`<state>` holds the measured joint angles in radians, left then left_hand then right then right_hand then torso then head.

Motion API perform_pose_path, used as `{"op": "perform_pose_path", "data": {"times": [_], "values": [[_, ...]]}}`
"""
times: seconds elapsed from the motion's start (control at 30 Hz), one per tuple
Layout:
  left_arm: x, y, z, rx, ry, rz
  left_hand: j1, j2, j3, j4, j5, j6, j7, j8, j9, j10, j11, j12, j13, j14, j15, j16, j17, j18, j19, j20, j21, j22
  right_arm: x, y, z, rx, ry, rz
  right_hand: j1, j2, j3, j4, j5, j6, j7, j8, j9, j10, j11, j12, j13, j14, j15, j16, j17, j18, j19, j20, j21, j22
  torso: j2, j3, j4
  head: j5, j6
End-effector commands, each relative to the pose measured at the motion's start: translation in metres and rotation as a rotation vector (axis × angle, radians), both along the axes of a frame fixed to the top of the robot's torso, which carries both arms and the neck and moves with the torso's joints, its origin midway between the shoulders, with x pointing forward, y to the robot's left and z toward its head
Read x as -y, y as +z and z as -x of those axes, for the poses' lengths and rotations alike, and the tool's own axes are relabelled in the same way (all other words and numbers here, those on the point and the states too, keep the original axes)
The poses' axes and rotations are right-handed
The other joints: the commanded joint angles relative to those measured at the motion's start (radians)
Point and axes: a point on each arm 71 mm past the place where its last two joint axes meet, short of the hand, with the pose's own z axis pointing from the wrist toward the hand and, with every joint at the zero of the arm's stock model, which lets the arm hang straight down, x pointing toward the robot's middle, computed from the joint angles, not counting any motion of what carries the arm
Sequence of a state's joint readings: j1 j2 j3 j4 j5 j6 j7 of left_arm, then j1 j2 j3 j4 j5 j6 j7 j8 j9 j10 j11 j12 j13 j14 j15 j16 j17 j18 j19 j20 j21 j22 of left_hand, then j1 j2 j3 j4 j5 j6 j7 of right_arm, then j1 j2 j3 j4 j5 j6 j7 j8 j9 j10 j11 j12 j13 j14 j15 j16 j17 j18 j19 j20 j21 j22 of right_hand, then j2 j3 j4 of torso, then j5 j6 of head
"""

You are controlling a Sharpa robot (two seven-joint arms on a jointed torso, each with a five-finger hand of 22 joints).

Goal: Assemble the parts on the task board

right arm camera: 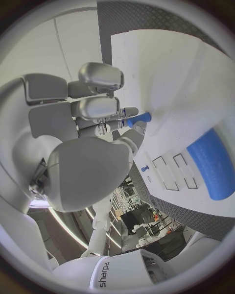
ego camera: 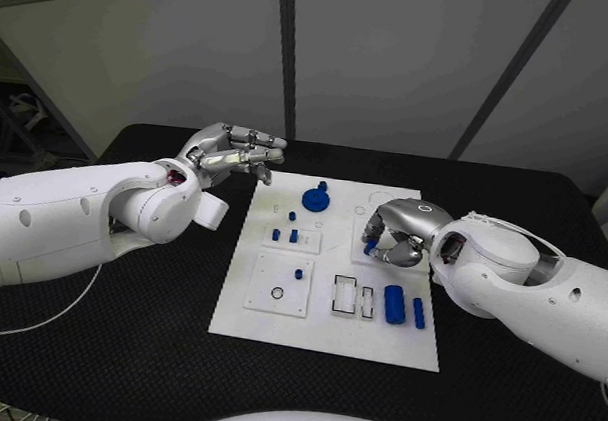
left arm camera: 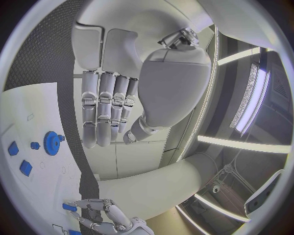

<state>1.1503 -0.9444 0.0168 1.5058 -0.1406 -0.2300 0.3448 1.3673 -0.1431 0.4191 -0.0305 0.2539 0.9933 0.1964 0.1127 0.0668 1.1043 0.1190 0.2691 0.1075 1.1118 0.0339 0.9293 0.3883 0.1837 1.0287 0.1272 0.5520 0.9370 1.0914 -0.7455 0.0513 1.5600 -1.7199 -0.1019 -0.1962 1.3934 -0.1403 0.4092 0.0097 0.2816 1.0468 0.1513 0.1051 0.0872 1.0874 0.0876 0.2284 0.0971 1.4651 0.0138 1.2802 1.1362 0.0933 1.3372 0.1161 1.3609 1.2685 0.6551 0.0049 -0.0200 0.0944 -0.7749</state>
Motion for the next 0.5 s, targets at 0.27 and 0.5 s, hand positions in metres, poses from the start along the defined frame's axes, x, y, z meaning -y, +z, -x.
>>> {"op": "perform_pose_path", "data": {"times": [0.27, 0.5], "values": [[0.0000, 0.0013, 0.0003, 0.003, -0.007, 0.006, 0.001, 0.010, -0.006, 0.002, -0.003, -0.005, 0.002, -0.005, 0.000, -0.007, 0.000, 0.007, 0.001, 0.005, 0.003, -0.003, -0.001, -0.003, 0.002, 0.005, -0.004, -0.001, -0.0010, 0.0004, -0.0012, 0.019, -0.008, 0.027, 0.032, 0.041, 0.023, -0.016, -0.035, 0.058, -0.012, 0.028, 0.013, 0.065, -0.016, 0.016, 0.012, 0.033, -0.022, 0.017, 0.014, -0.025, 0.027, -0.013, 0.027, 0.033, 0.000, -0.0002, 0.0007, -0.001, -0.004], [-0.0001, 0.0013, 0.0003, 0.003, -0.007, 0.006, 0.000, 0.012, -0.006, 0.003, -0.002, -0.005, 0.002, -0.005, 0.000, -0.007, -0.001, 0.008, 0.002, 0.006, 0.003, -0.003, -0.001, -0.003, 0.002, 0.006, -0.005, -0.001, -0.0053, 0.0055, 0.0005, 0.065, 0.001, -0.015, 0.061, 0.058, 0.047, -0.038, -0.065, 0.072, -0.011, 0.034, 0.017, 0.083, -0.020, 0.014, 0.019, 0.034, -0.025, 0.024, 0.020, -0.030, 0.043, -0.018, 0.044, 0.056, 0.000, 0.0002, 0.0006, -0.001, -0.005]]}}
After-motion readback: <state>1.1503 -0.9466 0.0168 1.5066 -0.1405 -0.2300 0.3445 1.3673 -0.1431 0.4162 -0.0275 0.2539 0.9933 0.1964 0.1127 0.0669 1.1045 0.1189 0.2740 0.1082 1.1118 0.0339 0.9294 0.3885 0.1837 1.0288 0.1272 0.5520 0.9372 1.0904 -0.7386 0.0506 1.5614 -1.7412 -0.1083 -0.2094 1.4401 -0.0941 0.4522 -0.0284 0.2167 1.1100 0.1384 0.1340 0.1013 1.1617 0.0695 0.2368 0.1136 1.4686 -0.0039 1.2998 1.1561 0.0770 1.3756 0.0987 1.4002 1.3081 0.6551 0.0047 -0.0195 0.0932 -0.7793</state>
